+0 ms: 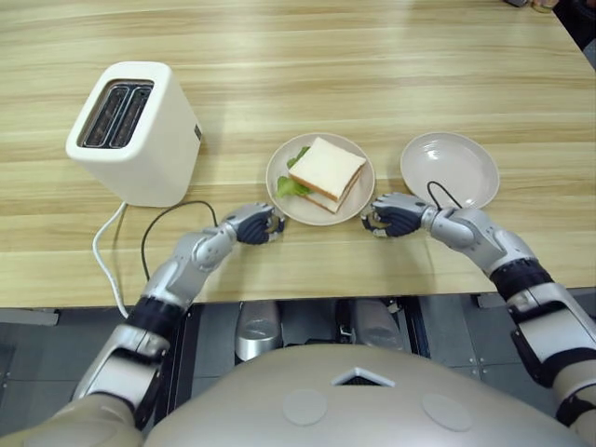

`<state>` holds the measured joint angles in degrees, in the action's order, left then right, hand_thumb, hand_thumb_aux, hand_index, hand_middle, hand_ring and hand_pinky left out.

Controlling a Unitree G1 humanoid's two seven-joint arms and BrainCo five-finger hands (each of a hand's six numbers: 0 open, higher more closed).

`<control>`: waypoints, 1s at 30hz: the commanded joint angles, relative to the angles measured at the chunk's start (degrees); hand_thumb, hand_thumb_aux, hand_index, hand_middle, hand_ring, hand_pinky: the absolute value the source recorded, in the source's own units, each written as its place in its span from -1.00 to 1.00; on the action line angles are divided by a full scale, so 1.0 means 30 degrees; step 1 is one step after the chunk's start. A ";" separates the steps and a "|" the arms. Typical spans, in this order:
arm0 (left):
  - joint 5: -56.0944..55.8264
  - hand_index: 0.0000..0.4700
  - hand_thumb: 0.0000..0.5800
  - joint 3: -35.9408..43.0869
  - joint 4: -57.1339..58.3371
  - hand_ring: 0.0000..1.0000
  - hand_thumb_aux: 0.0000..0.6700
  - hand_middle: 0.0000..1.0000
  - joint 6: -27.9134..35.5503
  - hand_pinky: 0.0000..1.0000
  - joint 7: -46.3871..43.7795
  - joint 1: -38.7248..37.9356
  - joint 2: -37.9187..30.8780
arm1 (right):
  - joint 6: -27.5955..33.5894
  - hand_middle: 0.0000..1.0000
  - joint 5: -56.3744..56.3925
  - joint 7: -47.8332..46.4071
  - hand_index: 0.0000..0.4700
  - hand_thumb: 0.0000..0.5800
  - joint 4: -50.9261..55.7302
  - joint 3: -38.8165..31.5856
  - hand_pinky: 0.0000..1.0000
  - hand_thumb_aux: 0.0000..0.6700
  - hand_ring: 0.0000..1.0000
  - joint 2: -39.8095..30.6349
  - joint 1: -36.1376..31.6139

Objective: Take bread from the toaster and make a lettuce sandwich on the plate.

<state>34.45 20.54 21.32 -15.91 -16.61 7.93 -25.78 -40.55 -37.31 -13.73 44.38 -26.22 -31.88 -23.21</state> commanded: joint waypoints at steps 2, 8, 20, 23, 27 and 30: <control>0.1057 0.96 1.00 0.1342 0.6999 1.00 1.00 1.00 -0.0560 1.00 0.1864 0.3442 0.1160 | 0.0408 1.00 -0.0164 0.0873 0.96 1.00 0.5894 -0.0481 1.00 1.00 1.00 0.2151 -0.2831; 0.1019 0.96 1.00 0.1752 1.4235 1.00 1.00 1.00 -0.1823 1.00 0.5504 0.7746 0.2891 | 0.1283 1.00 0.2377 0.0425 0.96 1.00 0.9948 0.1660 1.00 1.00 1.00 0.4793 -0.4625; -0.5472 -1.00 -1.00 -0.3059 0.9073 -1.00 -1.00 -1.00 -0.7637 -1.00 0.7327 0.5097 0.2408 | -0.2795 -1.00 0.7626 0.1379 -1.00 -1.00 0.8508 0.6339 -1.00 -1.00 -1.00 0.4957 -0.3742; -0.9468 -1.00 -1.00 -0.4468 0.2228 -1.00 -1.00 -1.00 -0.6810 -1.00 0.5925 0.1903 0.3030 | -0.3996 -1.00 1.1752 -0.0390 -1.00 -1.00 0.5786 0.8409 -1.00 -1.00 -1.00 0.6035 -0.2261; -1.0906 -1.00 -1.00 -0.5007 -0.3248 -1.00 -1.00 -1.00 -0.4489 -1.00 0.5691 -0.0683 0.4183 | -0.2632 -1.00 1.6614 -0.2594 -1.00 -1.00 0.0614 0.9739 -1.00 -1.00 -1.00 0.7694 0.0542; -1.2624 -1.00 -1.00 -0.5143 -0.6105 -1.00 -1.00 -1.00 -0.2495 -1.00 0.5577 -0.1879 0.5590 | -0.0959 -1.00 1.8349 -0.1849 -1.00 -1.00 -0.3350 1.0365 -1.00 -1.00 -1.00 0.8736 0.2237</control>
<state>0.00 5.75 6.83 -27.42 0.42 3.71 -10.49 -46.18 14.25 -20.75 40.23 2.82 -6.60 -17.76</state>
